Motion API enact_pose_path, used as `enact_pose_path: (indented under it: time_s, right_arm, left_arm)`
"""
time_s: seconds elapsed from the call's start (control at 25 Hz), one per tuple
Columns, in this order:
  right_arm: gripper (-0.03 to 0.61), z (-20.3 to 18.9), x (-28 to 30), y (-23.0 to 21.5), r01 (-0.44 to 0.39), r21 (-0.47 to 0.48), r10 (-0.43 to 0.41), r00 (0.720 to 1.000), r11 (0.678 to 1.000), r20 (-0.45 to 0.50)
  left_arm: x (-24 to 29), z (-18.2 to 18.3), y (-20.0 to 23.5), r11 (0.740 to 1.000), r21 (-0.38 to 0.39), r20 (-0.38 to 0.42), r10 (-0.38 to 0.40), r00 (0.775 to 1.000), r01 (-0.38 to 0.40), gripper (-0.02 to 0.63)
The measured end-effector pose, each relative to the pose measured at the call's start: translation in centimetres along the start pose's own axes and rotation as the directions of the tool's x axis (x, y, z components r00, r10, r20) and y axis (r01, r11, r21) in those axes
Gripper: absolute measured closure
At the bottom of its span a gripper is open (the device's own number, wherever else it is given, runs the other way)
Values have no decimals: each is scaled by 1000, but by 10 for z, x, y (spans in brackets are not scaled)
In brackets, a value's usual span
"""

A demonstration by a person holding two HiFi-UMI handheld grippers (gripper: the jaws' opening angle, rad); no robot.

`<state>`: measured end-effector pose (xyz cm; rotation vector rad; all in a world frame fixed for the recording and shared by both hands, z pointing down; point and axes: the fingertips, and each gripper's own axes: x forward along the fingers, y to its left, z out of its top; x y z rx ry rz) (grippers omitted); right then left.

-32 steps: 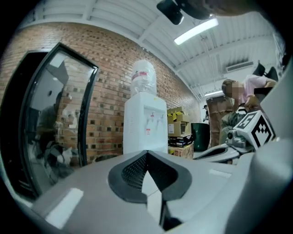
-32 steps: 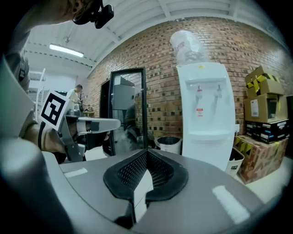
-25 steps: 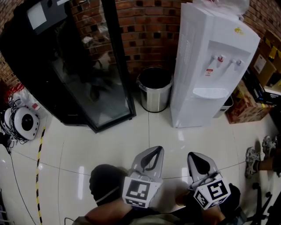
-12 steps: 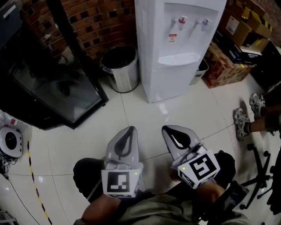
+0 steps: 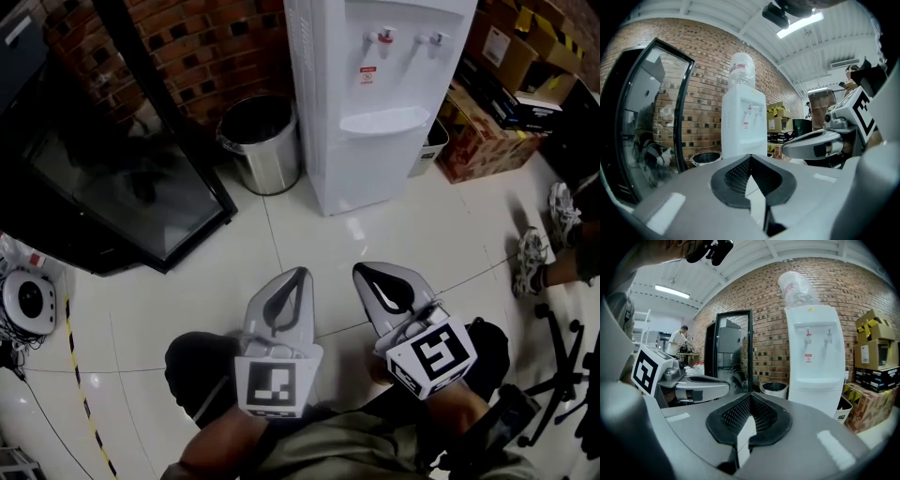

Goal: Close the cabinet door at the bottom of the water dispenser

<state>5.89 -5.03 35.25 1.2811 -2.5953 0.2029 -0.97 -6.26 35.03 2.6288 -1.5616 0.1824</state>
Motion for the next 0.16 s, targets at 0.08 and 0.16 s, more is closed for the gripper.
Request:
enact_pose_path:
  time_s: [0.08, 0.16]
  right_arm:
    - [578, -1, 1, 0, 4, -1, -4, 1000, 1000, -3]
    - [578, -2, 2, 0, 6, -2, -6, 1000, 1000, -6]
  left_arm:
    - [0, 1, -2, 1000, 2, 3, -4, 1000, 4, 614]
    - [0, 2, -3, 1000, 8, 6, -8, 1000, 7, 614]
